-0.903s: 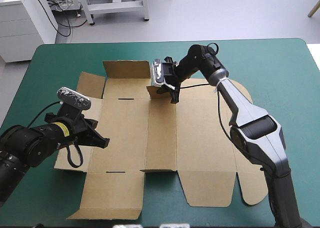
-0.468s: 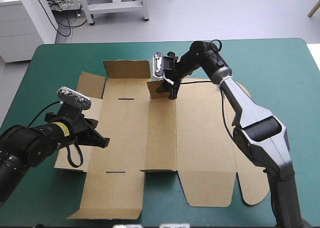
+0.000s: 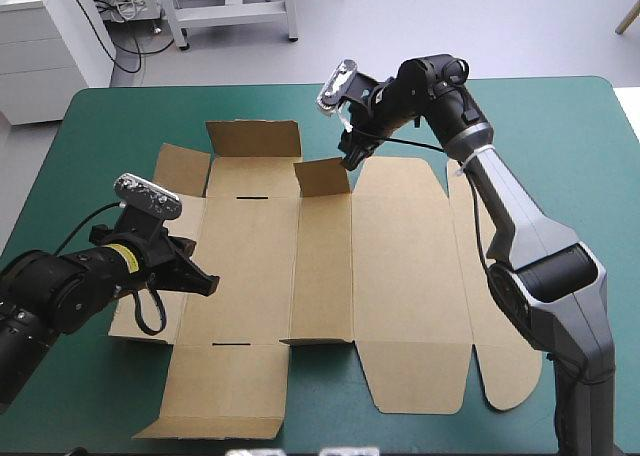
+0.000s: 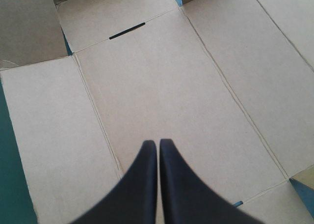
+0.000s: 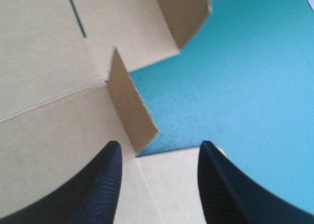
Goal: Fold the box
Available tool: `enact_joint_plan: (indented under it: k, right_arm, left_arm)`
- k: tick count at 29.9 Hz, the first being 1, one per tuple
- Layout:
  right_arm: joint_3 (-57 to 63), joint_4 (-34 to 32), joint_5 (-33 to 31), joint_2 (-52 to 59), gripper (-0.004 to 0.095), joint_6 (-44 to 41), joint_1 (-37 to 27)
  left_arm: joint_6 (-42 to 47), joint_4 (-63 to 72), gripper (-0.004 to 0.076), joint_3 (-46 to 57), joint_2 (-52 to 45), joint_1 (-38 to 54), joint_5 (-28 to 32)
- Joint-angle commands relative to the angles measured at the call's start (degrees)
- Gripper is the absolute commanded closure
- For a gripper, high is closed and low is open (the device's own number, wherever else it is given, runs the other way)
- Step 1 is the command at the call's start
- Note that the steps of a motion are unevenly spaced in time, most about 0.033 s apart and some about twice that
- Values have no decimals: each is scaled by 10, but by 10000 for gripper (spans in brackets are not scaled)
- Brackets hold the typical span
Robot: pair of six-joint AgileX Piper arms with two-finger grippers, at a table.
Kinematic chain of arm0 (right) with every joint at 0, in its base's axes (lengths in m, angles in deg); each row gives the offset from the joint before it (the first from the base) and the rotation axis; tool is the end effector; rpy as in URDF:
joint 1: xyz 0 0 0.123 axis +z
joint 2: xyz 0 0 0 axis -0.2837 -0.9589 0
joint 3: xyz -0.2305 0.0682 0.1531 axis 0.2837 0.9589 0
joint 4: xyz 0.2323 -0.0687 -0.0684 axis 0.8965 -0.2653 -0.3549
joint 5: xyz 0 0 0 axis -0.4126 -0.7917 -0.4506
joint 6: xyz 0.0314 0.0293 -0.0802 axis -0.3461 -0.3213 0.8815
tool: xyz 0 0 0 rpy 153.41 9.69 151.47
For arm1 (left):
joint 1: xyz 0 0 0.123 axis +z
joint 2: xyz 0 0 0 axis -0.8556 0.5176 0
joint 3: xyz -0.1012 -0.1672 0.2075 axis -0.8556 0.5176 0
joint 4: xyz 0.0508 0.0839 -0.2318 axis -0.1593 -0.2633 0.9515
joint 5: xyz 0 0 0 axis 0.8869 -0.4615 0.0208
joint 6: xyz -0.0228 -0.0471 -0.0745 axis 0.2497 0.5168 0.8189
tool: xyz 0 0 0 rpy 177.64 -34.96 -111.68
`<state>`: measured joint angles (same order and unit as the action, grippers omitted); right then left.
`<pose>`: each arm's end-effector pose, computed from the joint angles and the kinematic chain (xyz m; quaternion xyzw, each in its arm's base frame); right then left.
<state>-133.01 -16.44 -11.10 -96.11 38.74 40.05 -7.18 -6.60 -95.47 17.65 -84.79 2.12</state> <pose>0.4211 0.2036 0.3662 -0.5069 0.7932 0.0544 0.3332 0.1707 -0.0793 0.3626 0.2278 0.8952 -0.0579 0.3786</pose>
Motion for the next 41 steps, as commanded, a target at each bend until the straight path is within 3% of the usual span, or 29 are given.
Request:
enact_joint_plan:
  k: [1,5,11,16,27,41]
  right_arm:
    - [-20,-80,17,58,672,-103,-7]
    - [-20,-130,17,75,933,-204,-17]
    - [-14,-185,16,102,929,-284,-46]
    - [31,-176,16,146,929,-301,-88]
    - [311,-167,16,325,929,-311,-163]
    - [600,-148,40,576,929,-320,-169]
  left_arm:
    - [4,3,731,-20,-6,-2,35]
    - [4,2,731,-20,-6,-2,35]
    - [3,-1,731,-20,-6,-2,39]
    - [-8,-6,731,-20,-6,-2,39]
    - [-8,-6,731,-20,-6,-2,39]
    - [-5,10,731,-20,-6,-2,39]
